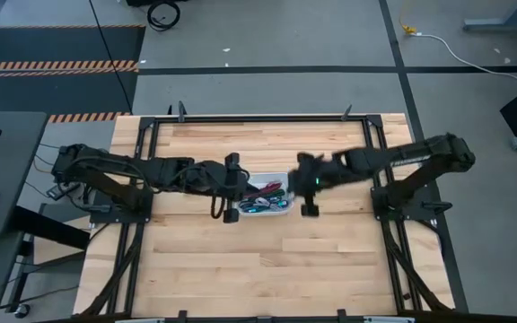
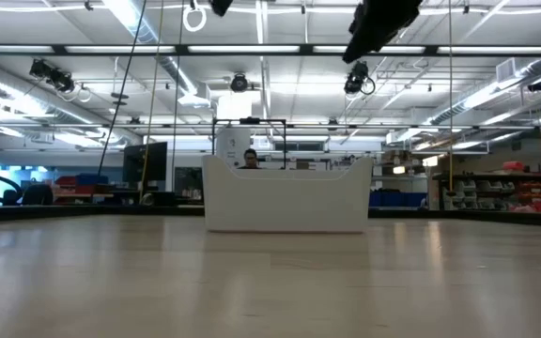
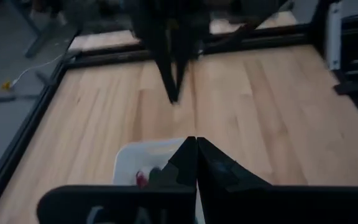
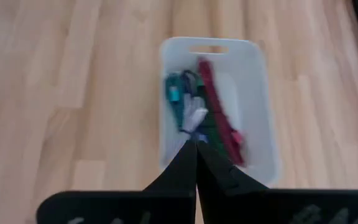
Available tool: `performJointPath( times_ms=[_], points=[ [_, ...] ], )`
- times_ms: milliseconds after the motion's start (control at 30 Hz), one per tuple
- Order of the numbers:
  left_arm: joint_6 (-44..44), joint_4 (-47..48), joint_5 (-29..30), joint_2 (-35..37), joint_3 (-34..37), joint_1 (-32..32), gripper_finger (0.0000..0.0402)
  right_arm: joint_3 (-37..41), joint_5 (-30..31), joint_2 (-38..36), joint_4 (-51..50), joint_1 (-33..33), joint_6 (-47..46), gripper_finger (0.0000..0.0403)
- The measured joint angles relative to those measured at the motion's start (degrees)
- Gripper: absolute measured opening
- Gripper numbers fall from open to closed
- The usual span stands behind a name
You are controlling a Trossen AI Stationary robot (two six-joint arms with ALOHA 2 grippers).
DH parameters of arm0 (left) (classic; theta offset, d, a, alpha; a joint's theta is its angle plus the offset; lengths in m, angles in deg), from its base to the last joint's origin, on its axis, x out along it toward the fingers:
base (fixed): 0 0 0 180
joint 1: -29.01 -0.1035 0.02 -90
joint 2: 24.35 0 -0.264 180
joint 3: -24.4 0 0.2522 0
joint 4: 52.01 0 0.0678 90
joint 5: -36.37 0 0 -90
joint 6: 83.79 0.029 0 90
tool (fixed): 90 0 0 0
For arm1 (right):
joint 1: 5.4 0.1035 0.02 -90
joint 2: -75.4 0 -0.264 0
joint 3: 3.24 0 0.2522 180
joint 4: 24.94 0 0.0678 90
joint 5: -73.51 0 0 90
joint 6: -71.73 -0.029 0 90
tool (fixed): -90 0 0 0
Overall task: Pick and place USB-C Cables
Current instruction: Return to Home Position
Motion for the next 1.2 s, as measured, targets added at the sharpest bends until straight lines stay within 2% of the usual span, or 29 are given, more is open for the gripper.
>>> performJointPath(
  times_ms=[100, 233, 400, 500, 667, 833, 1067, 1200],
  points=[
    [-1.3, -0.7, 0.2, 3.1, 3.1, -0.6, 0.0004, -1.1, -2.3, -1.5, 1.3, -4.4, 1.7, 0.0003],
    [-1.4, -4.9, 0.3, 11.0, 8.6, -0.7, 0.0004, -1.3, -3.2, -6.5, 2.5, -7.2, 2.7, 0.0002],
    [-1.9, -16.0, 0.2, 23.9, 20.0, 0.7, 0.0004, -0.8, -3.3, -16.3, 3.6, -6.1, 2.8, 0.0002],
    [-1.9, -22.9, 0.2, 30.8, 28.0, 1.9, 0.0004, 2.1, -3.6, -22.4, 4.8, -4.2, 2.6, 0.0002],
    [-2.0, -31.3, 0.2, 39.0, 38.6, 3.5, 0.0004, 12.1, -3.5, -32.9, 8.2, -1.6, -0.4, 0.0002],
    [-3.2, -34.6, 0.6, 44.1, 45.3, 3.5, 0.0004, 23.5, -3.1, -43.0, 12.7, -0.9, -2.0, 0.0002],
    [-3.8, -35.3, 0.9, 47.5, 50.6, 3.4, 0.0004, 37.4, -3.0, -56.9, 19.2, -0.9, -6.7, 0.0002],
    [-3.8, -43.5, 0.9, 47.7, 56.2, 3.4, 0.0004, 46.4, -3.7, -61.9, 28.6, -0.9, -7.8, 0.0002]
  ],
)
